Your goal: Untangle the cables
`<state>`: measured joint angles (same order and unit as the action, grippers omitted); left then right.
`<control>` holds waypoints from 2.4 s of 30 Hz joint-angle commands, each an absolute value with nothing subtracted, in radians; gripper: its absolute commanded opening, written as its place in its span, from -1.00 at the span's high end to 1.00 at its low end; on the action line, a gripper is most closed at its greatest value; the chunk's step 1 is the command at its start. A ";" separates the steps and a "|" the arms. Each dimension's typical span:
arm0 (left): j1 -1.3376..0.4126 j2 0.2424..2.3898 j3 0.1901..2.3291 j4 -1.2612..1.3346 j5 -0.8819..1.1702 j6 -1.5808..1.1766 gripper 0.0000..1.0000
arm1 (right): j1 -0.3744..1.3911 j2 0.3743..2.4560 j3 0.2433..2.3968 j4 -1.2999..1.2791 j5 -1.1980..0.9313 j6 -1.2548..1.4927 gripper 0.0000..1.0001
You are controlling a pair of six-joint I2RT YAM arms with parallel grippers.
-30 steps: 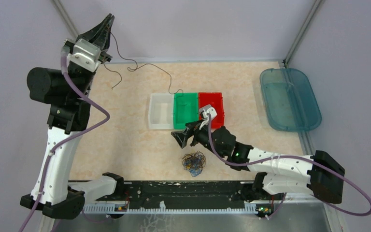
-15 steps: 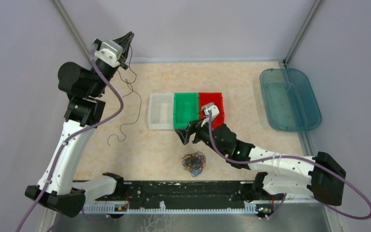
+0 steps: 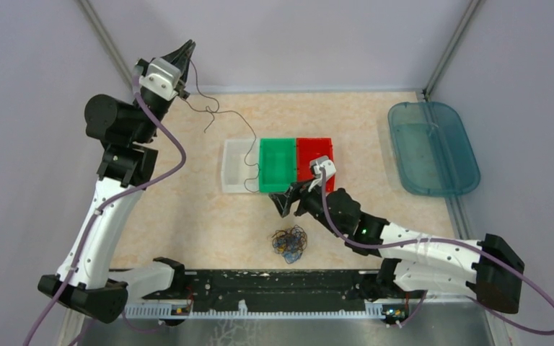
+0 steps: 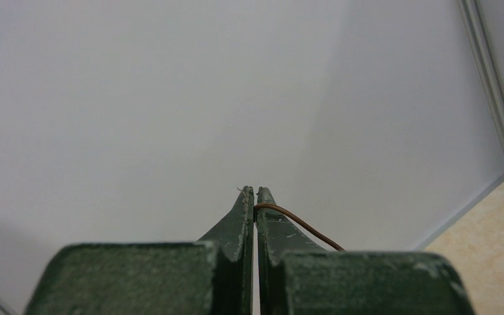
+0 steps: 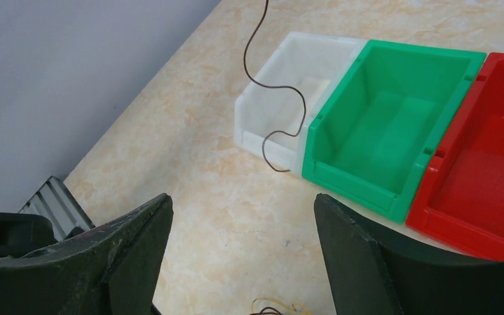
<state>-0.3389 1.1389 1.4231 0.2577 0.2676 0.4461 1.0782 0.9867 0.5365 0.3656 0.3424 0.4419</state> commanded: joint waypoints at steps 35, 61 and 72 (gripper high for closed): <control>-0.342 1.378 1.569 0.451 0.237 0.524 1.00 | 1.073 0.895 0.484 0.364 0.363 0.485 -0.54; -0.345 1.313 1.135 -0.175 0.108 0.626 0.91 | 1.072 0.910 0.494 0.329 0.374 0.506 -0.51; -0.342 1.451 1.290 -0.056 -0.070 0.563 0.99 | 1.061 1.035 0.563 0.334 0.349 0.510 -0.37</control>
<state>-0.3408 1.4334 1.2217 -0.1322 0.0330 0.5804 1.0771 0.9676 0.4763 0.3042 0.3656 0.5022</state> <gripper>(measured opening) 0.014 0.710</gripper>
